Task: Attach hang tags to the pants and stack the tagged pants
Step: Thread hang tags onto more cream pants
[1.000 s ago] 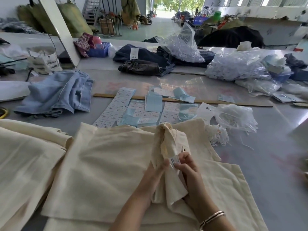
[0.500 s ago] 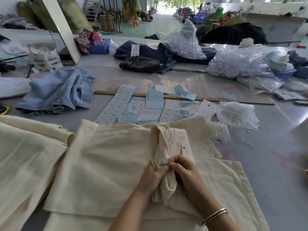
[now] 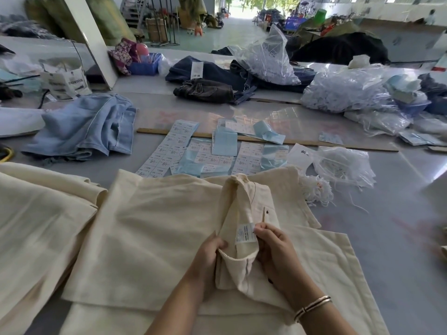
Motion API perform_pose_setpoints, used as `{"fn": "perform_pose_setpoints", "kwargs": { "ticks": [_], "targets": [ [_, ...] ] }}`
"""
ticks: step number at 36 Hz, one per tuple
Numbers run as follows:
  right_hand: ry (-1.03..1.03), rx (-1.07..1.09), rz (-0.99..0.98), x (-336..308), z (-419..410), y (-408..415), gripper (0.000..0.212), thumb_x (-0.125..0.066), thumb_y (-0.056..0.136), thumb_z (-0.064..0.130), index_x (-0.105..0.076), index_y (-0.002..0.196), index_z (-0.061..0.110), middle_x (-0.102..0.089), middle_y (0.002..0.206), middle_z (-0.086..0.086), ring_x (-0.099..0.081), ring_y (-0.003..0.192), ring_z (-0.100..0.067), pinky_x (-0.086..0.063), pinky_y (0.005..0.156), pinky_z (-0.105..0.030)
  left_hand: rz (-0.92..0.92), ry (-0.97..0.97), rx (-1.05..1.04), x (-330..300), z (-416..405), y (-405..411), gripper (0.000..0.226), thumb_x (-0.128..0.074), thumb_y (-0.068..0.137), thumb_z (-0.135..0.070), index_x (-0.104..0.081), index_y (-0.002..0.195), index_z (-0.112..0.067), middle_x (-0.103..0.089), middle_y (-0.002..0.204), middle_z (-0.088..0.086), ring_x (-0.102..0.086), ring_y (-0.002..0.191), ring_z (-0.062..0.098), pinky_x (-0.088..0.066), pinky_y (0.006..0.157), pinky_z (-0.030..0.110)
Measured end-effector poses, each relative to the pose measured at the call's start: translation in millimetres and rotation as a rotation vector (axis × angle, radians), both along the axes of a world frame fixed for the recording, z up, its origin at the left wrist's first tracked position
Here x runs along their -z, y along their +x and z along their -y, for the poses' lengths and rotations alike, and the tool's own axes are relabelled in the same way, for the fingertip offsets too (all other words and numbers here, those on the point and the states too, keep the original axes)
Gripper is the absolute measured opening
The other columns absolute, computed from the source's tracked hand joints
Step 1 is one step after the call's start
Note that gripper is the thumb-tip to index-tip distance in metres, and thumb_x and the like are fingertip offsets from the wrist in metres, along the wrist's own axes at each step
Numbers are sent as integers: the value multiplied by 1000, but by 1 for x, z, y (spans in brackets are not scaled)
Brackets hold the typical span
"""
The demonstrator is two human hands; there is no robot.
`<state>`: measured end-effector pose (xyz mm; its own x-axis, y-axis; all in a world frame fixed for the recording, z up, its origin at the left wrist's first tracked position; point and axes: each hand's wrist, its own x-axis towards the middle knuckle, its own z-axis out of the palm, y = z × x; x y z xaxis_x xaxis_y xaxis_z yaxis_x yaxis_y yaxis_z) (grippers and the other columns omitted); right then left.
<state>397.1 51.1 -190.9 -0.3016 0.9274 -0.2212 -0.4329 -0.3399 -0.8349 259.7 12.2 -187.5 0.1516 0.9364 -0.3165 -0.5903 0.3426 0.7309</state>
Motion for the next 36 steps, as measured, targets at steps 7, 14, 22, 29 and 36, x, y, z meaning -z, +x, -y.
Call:
{"fn": "perform_pose_setpoints", "kwargs": {
  "ticks": [7, 14, 22, 29, 36],
  "targets": [
    [-24, 33, -58, -5, 2, 0, 13, -62, 71, 11, -56, 73, 0, -51, 71, -15, -49, 60, -24, -49, 56, -29, 37, -35, -38, 3, 0, -1, 41, -37, 83, -3, -64, 114, 1, -69, 99, 28, -70, 79, 35, -57, 61, 36],
    [-61, 294, -80, -24, 12, 51, 18, -53, 72, 21, -63, 65, 8, -52, 57, -11, -54, 49, -16, -45, 48, -17, -101, 230, 312, -1, -6, 4, 79, -53, 77, -72, -56, 132, -16, -66, 122, 7, -65, 108, 20, -54, 81, 30],
    [-183, 445, 14, -38, 6, 143, 28, -74, 29, 24, -52, 37, 9, -40, 36, 3, -40, 30, -7, -34, 36, -9, -1589, 734, 227, 3, -48, 24, 53, -47, 90, -57, -43, 140, -40, -28, 156, -7, -24, 143, 9, -6, 118, 39],
    [47, 458, 1384, -35, -45, 202, 32, -62, 90, 19, -57, 60, 6, -57, 55, -14, -47, 50, -25, -38, 55, -32, -1879, 752, 372, 42, -33, 30, 73, -24, 80, -72, -17, 147, -46, -9, 161, -4, 1, 147, 10, 15, 114, 40],
    [758, 300, 1620, -60, -144, 113, 16, -61, 90, 14, -72, 98, 5, -72, 92, -13, -55, 71, -18, -37, 65, -25, -1849, 828, 286, 29, -24, 27, 56, -41, 72, -67, -55, 124, -50, -56, 135, -13, -55, 122, 7, -43, 100, 38]
  ]
}}
